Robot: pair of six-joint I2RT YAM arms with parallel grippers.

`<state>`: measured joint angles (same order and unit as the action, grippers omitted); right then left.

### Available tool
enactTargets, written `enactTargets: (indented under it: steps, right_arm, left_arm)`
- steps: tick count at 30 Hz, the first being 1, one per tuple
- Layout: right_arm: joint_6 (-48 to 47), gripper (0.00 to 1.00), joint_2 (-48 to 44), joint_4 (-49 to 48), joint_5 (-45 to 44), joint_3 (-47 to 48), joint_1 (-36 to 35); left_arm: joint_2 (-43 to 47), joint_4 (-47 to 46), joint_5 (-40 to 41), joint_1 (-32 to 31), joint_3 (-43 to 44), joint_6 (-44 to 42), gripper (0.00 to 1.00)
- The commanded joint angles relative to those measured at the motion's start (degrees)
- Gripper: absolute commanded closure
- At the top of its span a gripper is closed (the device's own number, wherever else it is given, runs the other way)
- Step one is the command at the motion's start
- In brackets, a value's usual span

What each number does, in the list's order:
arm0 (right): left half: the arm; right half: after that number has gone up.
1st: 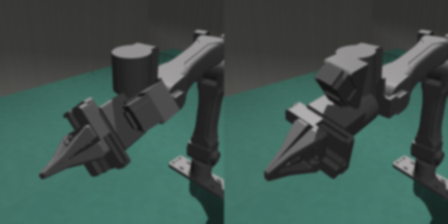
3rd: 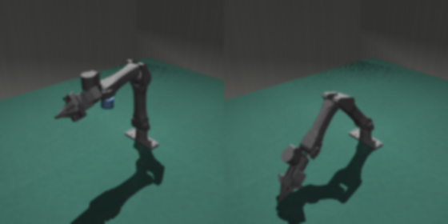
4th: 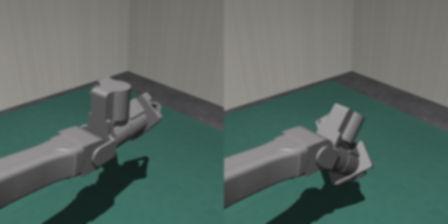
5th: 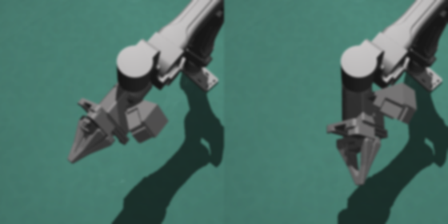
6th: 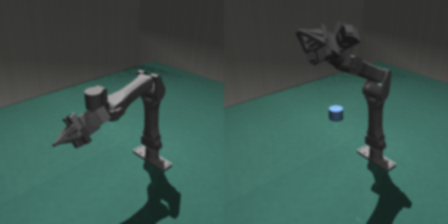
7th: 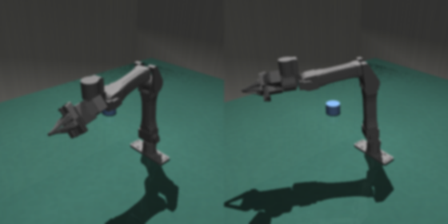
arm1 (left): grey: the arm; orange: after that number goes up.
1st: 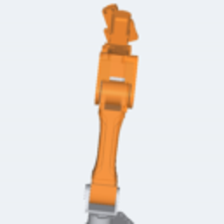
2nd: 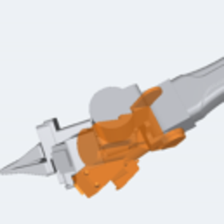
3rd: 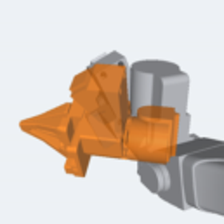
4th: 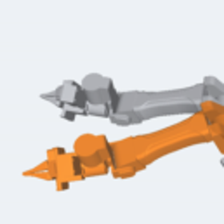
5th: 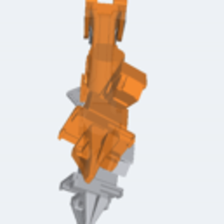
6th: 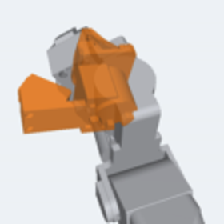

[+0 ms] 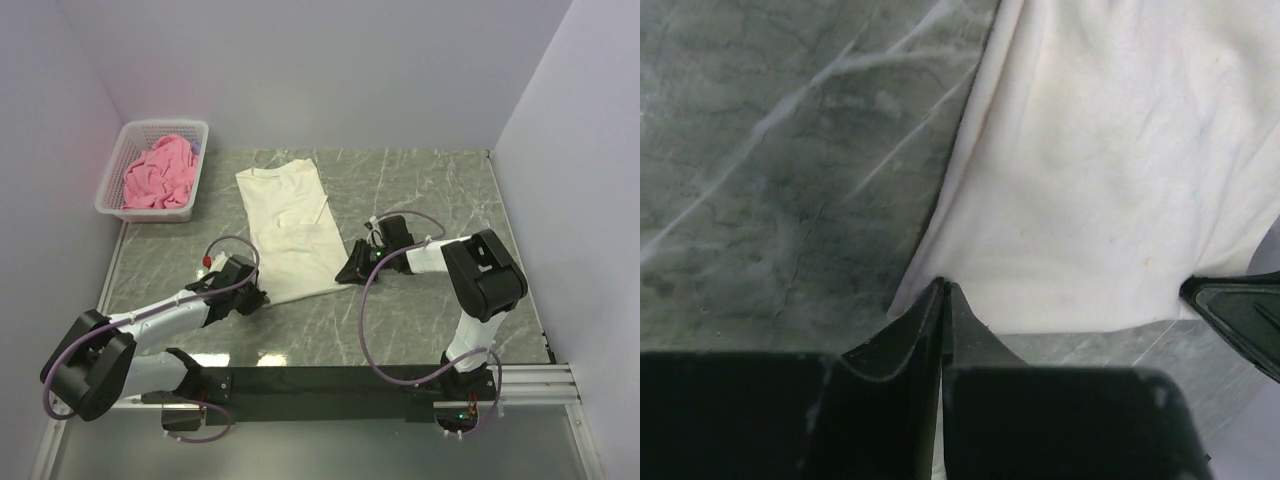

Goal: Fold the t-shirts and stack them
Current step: Fold the tshirt

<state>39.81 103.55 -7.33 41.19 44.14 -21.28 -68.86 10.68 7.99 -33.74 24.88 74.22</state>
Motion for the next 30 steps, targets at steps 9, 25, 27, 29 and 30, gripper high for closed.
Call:
enactTargets:
  steps: [9,25,27,29,30]
  right_arm:
    - [5.1,0.75,-11.3,3.3,-3.4,-15.1,-0.4]
    - [-3.4,0.75,-1.7,7.8,-3.8,16.0,-2.8]
    - [-4.8,0.76,2.9,8.5,-3.1,21.4,-4.7]
    - [-6.5,0.76,5.6,9.2,-3.1,24.7,-6.3]
    - [-6.9,0.76,8.1,9.5,-3.1,27.5,-7.6]
  left_arm:
    - [2.1,14.6,0.1,-0.1,1.6,-4.3,0.90]
    - [-5.8,12.4,-1.6,-0.3,12.7,-10.2,0.83]
    - [-7.0,11.5,-2.9,-0.2,11.9,-10.2,0.83]
    - [-7.4,11.1,-3.6,-0.3,10.9,-10.1,0.84]
    - [-7.4,11.1,-3.9,-0.3,10.6,-10.1,0.84]
